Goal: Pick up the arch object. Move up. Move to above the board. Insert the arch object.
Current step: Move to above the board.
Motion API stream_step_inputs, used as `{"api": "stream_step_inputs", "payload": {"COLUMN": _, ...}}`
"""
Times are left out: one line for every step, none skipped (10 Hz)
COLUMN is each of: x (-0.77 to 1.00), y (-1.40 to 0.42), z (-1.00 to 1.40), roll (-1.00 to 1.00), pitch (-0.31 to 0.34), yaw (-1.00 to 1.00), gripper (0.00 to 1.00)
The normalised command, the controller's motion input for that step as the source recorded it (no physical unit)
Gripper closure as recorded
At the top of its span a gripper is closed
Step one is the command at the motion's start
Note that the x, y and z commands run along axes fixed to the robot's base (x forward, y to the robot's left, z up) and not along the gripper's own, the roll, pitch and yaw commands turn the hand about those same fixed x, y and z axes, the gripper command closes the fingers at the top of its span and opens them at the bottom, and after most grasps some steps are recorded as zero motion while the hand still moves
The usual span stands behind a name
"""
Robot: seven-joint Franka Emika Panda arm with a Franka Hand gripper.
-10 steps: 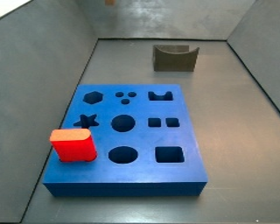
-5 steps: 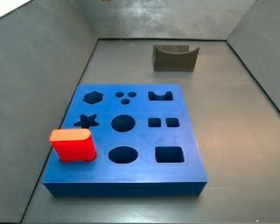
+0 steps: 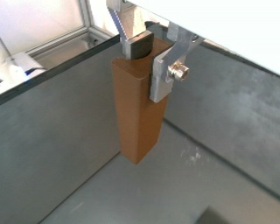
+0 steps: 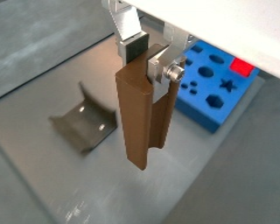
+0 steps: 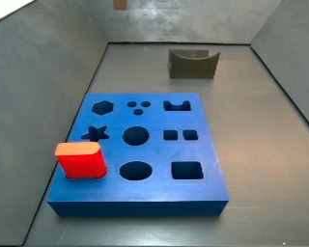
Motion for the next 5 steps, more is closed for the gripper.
{"api": "stream_step_inputs", "payload": {"x": 0.26, "y": -1.0, "z": 0.09, "roll": -0.02, "pitch": 0.065, "yaw": 0.01, "gripper": 1.0}}
{"api": "stream_step_inputs", "payload": {"x": 0.26, "y": -1.0, "z": 0.09, "roll": -0.01, "pitch": 0.083, "yaw": 0.01, "gripper": 1.0}}
{"api": "stream_step_inputs", "payload": {"x": 0.27, "y": -1.0, "z": 0.09, "roll": -0.01, "pitch": 0.101, "yaw": 0.01, "gripper": 1.0}}
{"api": "stream_step_inputs", "payload": {"x": 0.28, "y": -1.0, "z": 0.1, "roll": -0.02, "pitch": 0.116, "yaw": 0.01, "gripper": 1.0}}
{"api": "stream_step_inputs", "payload": {"x": 0.29, "y": -1.0, "z": 0.1, "roll": -0.01, "pitch": 0.126, "yaw": 0.0, "gripper": 1.0}}
